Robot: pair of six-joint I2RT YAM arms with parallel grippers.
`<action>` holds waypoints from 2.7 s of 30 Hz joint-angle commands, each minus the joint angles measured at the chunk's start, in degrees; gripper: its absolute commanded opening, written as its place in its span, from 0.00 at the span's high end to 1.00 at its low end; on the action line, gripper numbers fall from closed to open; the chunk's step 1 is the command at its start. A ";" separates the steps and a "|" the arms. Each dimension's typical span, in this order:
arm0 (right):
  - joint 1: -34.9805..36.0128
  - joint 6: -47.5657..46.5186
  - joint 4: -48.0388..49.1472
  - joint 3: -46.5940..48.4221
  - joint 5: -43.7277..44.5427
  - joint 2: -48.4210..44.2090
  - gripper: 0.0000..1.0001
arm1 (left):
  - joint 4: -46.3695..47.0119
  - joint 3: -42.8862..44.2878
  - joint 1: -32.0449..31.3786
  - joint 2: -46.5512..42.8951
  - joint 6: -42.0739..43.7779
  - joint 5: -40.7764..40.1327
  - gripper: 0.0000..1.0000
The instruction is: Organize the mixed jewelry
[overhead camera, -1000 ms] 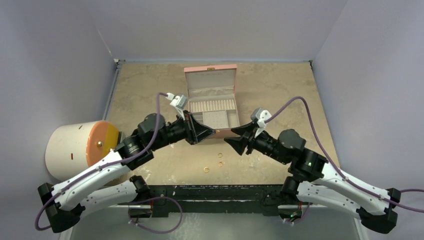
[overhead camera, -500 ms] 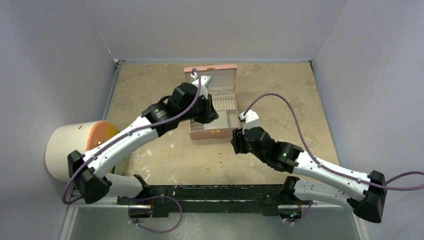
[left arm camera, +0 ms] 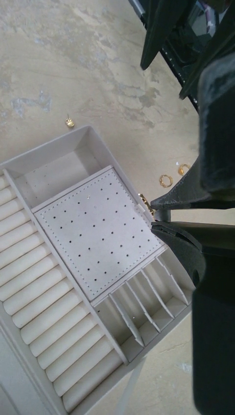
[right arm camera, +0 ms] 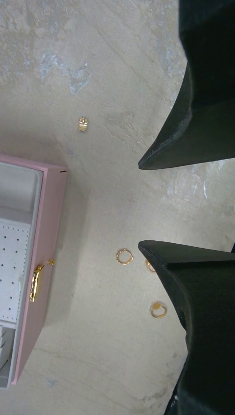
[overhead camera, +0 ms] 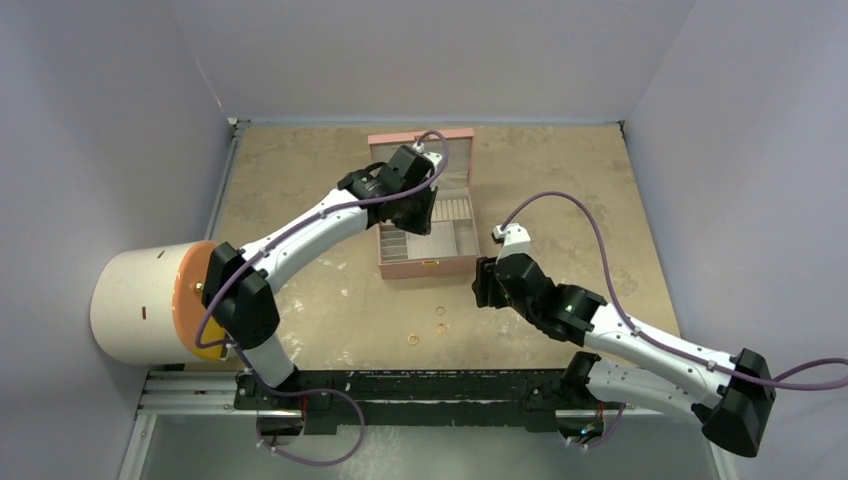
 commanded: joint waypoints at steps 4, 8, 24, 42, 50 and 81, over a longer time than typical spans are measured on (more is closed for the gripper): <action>-0.34 2.05 0.05 -0.26 -1.49 -3.64 0.42 | -1.67 6.24 0.02 5.66 3.35 -3.21 1.00; -0.39 2.39 -0.57 -0.08 -2.10 -3.94 0.42 | -1.66 7.36 -0.02 8.59 3.58 -4.76 1.00; -0.43 3.45 0.00 -0.87 -3.88 -4.48 0.42 | -2.29 10.80 -0.01 15.10 3.73 -6.00 1.00; -0.45 3.87 -0.78 -1.20 -3.47 -4.93 0.42 | -0.87 6.49 -0.36 12.78 4.90 -3.37 1.00; -0.44 4.09 -0.90 -1.20 -3.50 -4.71 0.42 | -0.72 5.74 -1.02 12.32 5.34 -2.54 1.00; -0.44 4.53 0.06 -1.46 -4.49 -3.34 0.42 | 0.31 6.88 -0.84 12.35 5.49 -3.87 1.00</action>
